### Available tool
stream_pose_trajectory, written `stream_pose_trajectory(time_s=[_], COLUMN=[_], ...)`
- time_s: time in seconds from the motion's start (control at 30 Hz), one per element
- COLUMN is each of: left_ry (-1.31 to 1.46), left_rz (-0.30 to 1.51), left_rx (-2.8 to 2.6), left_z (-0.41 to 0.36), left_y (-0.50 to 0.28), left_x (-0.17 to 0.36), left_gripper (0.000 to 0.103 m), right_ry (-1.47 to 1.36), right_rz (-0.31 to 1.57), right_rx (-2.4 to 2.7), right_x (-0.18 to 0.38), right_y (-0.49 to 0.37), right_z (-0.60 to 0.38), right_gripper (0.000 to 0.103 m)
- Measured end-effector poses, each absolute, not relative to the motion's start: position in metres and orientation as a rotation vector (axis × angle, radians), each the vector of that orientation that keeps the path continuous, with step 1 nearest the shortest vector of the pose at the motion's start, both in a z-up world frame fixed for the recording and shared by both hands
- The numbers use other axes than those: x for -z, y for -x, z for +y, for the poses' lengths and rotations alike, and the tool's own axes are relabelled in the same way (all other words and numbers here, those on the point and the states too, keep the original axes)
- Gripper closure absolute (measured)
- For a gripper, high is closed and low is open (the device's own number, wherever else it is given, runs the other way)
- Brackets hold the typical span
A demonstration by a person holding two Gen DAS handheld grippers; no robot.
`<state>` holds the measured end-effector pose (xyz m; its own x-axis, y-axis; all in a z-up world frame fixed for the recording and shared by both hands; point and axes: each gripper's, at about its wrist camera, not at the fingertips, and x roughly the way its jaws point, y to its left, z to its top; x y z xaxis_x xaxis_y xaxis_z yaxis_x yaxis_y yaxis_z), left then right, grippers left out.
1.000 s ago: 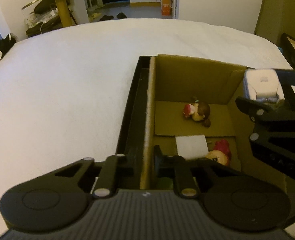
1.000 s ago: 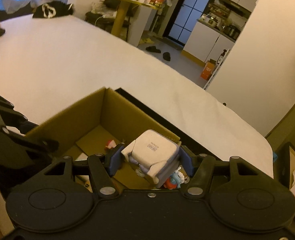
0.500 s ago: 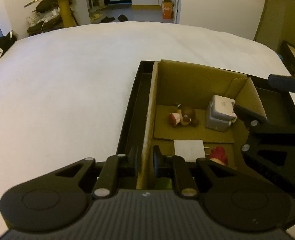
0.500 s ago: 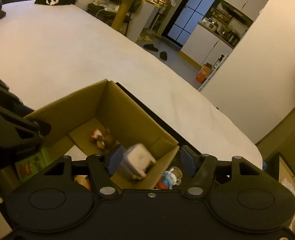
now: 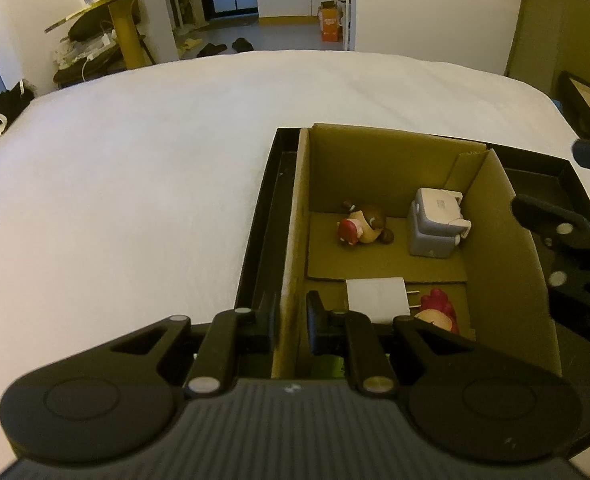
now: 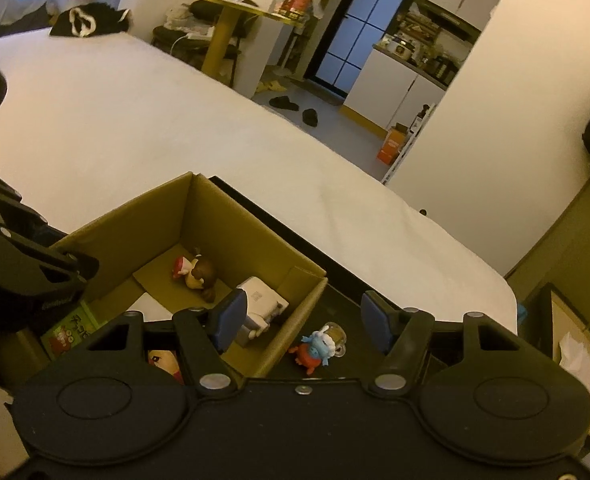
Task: Organize rigid objects
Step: 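Carry the white cube into the box and open the right gripper, then grasp the blue-and-orange figurine with glass cup using the right gripper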
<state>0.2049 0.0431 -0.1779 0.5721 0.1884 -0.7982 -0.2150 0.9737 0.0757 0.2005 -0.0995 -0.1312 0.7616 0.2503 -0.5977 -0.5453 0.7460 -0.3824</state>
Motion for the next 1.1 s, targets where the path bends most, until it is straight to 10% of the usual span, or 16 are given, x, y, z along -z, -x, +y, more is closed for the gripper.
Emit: stream_pose_trajectory(time_s=[0.37, 0.63, 1.1], left_ry=[-0.023, -0.057, -0.150], left_rz=[0.926, 0.907, 0.922], left_rx=[-0.273, -0.305, -0.358], left_z=[0.035, 0.028, 0.014], left_y=[-0.207, -0.207, -0.222], left_x=[0.176, 0.170, 0.178], left_gripper=[0.081, 0.044, 0.039], right_ry=[0.375, 0.265, 0.119], right_rz=[0.557, 0.541, 0.650], right_rx=[-0.404, -0.365, -0.405], right_x=[0.139, 0.157, 0.196], right_y=[-0.219, -0.234, -0.269], right_z=[-0.139, -0.168, -0.189], right_gripper=[0.035, 0.023, 0.022])
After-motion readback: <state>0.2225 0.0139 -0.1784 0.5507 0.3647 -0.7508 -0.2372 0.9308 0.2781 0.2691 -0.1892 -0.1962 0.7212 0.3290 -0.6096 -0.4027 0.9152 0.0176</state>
